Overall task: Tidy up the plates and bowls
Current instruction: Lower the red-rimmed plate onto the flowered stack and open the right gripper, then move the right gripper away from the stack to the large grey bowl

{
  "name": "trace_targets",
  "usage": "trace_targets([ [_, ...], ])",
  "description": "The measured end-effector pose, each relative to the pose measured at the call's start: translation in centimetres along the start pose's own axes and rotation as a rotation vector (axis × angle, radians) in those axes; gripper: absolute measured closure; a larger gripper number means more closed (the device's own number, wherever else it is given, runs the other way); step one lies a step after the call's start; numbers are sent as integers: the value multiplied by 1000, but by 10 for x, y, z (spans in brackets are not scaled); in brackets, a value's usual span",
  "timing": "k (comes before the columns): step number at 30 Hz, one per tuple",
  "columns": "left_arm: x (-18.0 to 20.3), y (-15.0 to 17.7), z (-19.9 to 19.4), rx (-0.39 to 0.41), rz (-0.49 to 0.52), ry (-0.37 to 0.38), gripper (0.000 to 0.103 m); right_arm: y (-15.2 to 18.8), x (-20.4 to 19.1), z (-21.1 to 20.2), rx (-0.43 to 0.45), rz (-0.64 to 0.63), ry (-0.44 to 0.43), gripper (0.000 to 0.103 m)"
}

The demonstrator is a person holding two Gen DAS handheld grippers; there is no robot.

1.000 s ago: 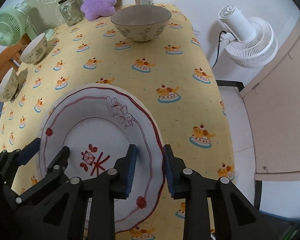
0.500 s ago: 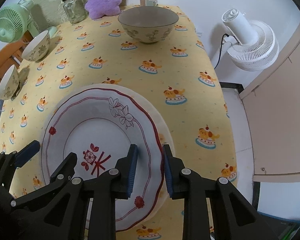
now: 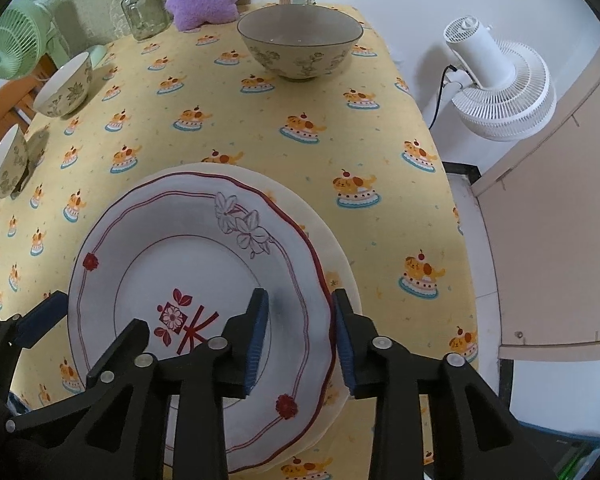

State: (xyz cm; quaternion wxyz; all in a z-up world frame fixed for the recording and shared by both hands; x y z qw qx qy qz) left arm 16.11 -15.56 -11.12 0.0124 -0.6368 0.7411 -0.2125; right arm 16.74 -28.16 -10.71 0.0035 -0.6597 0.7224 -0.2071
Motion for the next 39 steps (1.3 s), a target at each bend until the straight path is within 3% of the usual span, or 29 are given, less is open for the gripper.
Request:
trace_targets([
  [6, -1, 2, -2, 2, -11, 3, 23, 1, -2, -4, 11, -6, -22, 37],
  [13, -7, 2, -19, 32, 4, 25, 19, 1, -11, -22, 51, -5, -48, 28],
  [26, -52, -1, -67, 106, 49, 49, 19, 2, -50, -71, 121, 58, -65, 26],
  [39, -139, 5, -118, 170, 91, 15, 19, 4, -137, -123, 182, 109, -78, 26],
])
Point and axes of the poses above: each gripper's, at about its wrist camera, not at the fingertips, and z roughly the way its jaws point, x to its right, y to its underside, the point moved 1 cm from there along z, roughly the way its jaws point, and after that the axes turned 14 degrees about y, right-handed, at the moved point
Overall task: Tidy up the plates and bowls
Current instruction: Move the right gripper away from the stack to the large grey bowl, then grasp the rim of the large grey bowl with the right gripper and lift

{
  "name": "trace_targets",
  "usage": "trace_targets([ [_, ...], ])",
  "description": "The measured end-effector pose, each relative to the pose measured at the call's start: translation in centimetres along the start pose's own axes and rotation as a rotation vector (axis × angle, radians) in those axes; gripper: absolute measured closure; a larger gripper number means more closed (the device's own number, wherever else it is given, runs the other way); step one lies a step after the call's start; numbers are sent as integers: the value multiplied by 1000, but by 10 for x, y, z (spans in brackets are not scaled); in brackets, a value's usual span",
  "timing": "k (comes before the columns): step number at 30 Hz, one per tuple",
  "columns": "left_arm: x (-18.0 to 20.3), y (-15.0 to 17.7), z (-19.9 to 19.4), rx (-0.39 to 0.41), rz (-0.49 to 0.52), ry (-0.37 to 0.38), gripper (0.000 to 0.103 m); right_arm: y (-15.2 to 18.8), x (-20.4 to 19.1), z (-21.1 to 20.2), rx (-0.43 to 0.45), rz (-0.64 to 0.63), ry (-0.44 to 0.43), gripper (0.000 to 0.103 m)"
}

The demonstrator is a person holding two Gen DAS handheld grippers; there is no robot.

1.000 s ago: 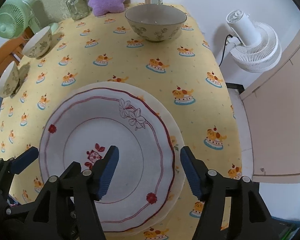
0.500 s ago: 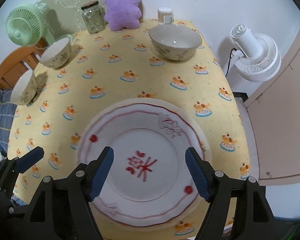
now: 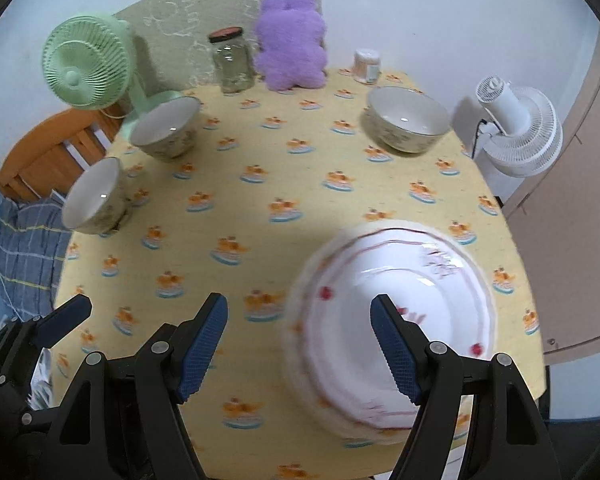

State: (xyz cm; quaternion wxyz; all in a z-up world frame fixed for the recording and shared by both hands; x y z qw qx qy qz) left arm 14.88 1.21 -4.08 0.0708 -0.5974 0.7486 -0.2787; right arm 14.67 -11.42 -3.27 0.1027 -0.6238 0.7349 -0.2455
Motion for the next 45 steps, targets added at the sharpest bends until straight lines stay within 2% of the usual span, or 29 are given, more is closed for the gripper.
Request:
trace_targets([
  [11, -61, -9, -26, 45, -59, -48, 19, -15, -67, -18, 48, -29, -27, 26],
  [21, -121, -43, -17, 93, -133, -145, 24, -59, -123, -4, 87, -57, -75, 27],
  [27, -155, -60, -6, 102, -150, -173, 26, -80, -155, 13, 94, -57, -79, 31],
  [30, -172, -69, 3, 101, -155, -179, 30, -89, -171, 23, 89, -54, -78, 33],
  [32, -181, -74, 8, 106, -154, -185, 38, -95, -181, 31, 80, -50, -80, 34],
  [34, -189, -79, 15, 100, -149, -175, 42, -99, -188, 37, 74, -47, -83, 36],
  [42, -217, -93, 41, 72, -140, -174, 46, -111, -224, 66, 44, -61, -81, 47],
  [45, -225, -96, 51, 59, -128, -173, 52, -113, -235, 77, 31, -71, -82, 50],
])
Point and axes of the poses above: each gripper's, at about its wrist camera, not at the fingertips, and z roughly the way its jaws point, x to its right, y to its underside, the point moved 1 cm from there along z, roughly the way its jaws point, and after that the axes turned 14 degrees about y, right-handed, at the moved point
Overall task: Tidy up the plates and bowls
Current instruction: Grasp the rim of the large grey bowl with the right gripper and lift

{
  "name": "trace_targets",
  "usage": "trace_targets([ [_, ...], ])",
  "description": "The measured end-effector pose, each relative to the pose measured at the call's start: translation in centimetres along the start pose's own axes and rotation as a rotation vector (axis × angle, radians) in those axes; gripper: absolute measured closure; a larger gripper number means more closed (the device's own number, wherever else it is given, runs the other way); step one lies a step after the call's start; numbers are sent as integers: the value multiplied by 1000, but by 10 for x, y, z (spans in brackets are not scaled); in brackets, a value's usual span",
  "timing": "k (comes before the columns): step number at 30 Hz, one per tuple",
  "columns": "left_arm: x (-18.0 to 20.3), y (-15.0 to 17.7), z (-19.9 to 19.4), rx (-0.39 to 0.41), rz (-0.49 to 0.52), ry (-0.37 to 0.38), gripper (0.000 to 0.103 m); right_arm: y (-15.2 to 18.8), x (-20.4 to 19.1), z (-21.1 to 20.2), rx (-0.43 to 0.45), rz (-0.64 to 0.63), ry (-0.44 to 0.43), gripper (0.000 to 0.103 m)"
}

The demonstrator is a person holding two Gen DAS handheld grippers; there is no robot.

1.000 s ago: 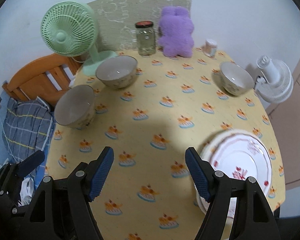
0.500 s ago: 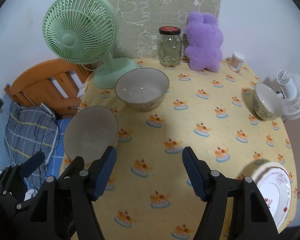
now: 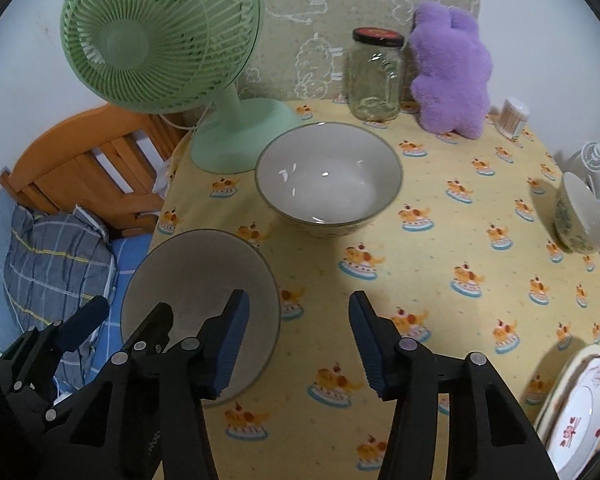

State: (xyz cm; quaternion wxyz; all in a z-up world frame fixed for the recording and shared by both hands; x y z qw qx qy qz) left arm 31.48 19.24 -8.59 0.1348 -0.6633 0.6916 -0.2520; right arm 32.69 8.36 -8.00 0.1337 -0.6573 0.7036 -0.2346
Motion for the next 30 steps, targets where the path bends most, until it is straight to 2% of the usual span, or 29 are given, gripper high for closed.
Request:
trace_targets([
  [3, -5, -1, 11, -15, 1, 6, 56, -2, -8, 10, -2, -14, 5, 53],
  [8, -9, 0, 24, -40, -10, 24, 66, -3, -20, 23, -20, -38, 1, 69],
  [10, -11, 0, 27, -45, -14, 23, 71, -3, -22, 28, -31, -43, 0, 79],
  [12, -12, 0, 27, -41, -14, 18, 74, -3, -24, 30, -31, -46, 5, 82],
  [23, -10, 5, 21, -59, -40, 29, 75, -1, -21, 23, -45, -58, 14, 82],
  [30, 9, 18, 8, -74, -32, 41, 75, 13, -1, 9, -60, -56, 26, 82],
])
Point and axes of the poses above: each gripper's, at about its wrist camera, not at the fingertips, and z roughly the way its jaws point, x to its right, y to its underside, the point moved 1 cm from there along z, roughly the way its jaws point, and after that the axes turned 14 degrees about y, right-handed, at the moved point
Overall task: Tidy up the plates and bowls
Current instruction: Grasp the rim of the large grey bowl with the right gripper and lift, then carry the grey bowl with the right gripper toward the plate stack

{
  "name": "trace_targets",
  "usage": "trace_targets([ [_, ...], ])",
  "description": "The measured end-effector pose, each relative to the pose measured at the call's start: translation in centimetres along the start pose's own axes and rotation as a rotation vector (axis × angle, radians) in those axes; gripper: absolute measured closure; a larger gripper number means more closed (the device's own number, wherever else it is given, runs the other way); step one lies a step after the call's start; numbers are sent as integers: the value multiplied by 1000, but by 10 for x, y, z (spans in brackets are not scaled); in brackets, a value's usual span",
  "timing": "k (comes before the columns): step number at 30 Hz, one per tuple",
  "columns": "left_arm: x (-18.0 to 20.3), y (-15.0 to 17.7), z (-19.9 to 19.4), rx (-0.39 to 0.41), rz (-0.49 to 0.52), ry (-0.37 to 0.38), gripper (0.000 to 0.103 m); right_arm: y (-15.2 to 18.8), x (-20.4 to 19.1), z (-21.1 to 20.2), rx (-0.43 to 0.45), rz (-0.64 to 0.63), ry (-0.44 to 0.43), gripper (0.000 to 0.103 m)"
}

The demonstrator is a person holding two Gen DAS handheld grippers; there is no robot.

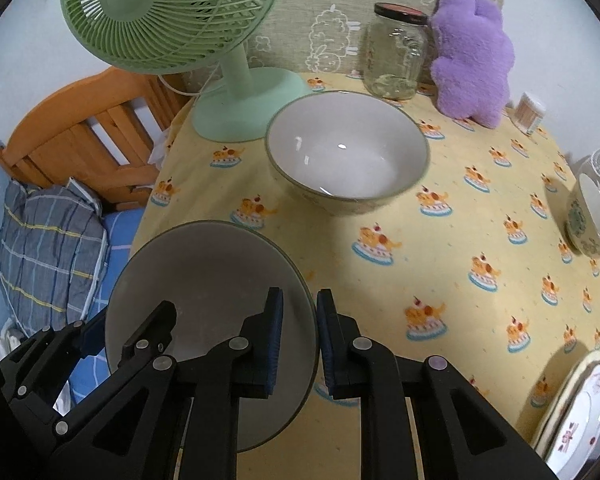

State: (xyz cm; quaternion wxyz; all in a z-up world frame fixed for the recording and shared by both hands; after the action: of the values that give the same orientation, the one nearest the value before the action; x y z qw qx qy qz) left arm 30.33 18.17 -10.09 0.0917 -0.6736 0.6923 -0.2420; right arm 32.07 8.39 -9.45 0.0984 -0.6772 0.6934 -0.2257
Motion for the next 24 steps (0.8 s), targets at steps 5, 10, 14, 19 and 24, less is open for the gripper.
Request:
trace_targets([
  [5, 19, 11, -9, -2, 16, 10, 75, 11, 18, -11, -3, 14, 10, 82],
  [10, 39, 21, -21, 1, 36, 21, 75, 24, 40, -25, 1, 35, 21, 82],
  [14, 55, 30, -30, 4, 48, 30, 75, 35, 58, -38, 4, 50, 29, 82],
  [19, 77, 45, -41, -1, 65, 40, 75, 51, 82, -51, 1, 64, 38, 82],
  [24, 100, 60, -47, -14, 79, 52, 75, 68, 104, -59, -10, 77, 51, 82],
])
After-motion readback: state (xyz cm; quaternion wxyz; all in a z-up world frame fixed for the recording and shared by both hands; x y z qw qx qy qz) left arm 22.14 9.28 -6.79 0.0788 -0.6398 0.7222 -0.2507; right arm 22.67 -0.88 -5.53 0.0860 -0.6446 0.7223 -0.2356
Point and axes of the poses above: each gripper's, at about its wrist camera, not at the fingertips, and z roughly the way its jaws point, x to its right, y to its underside, the point moved 1 cm from there along z, roughly the way its jaws point, and after that the axes turned 14 degrees about y, right-handed, at the moved point
